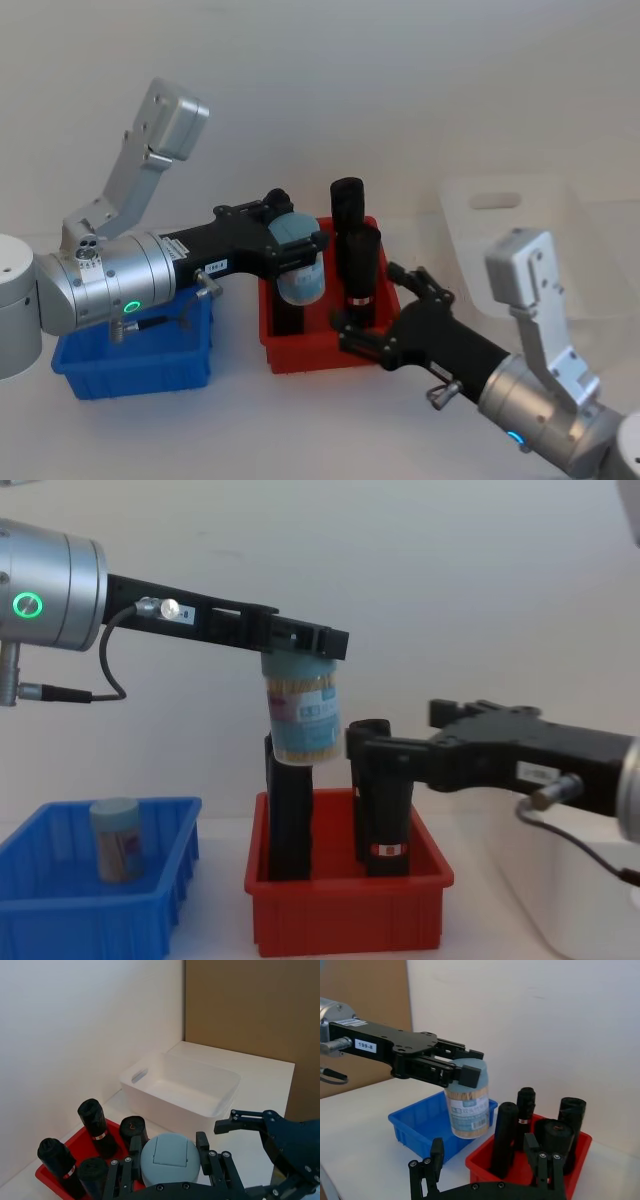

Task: Pick the cotton swabs from the blue box and place them into the white box.

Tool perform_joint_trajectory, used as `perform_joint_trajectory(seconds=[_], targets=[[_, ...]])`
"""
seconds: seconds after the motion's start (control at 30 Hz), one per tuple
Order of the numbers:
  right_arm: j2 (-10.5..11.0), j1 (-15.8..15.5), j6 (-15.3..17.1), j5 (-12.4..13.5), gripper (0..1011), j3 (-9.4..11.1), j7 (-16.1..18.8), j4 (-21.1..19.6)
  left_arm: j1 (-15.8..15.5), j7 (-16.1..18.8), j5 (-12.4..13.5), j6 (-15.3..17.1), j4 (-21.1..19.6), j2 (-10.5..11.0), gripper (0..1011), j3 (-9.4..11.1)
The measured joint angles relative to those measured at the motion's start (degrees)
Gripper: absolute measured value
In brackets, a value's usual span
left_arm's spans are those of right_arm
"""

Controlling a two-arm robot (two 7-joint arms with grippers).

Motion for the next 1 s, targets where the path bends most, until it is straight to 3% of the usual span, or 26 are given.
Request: perform_joint_trajectory(seconds=[0.3,1.0], targets=[[-2.4,2.7,1.4,-1.7,1001,-1.5,2.3,1.6,0.0,-0.1,0.0,0.0,0.0,0.0,660,0.0],[-5.5,6.5,3.3,-4.4,1001,-3.0,2.3,5.0,0.0,-0.1,0.0,0.0,0.0,0.0,660,0.0]])
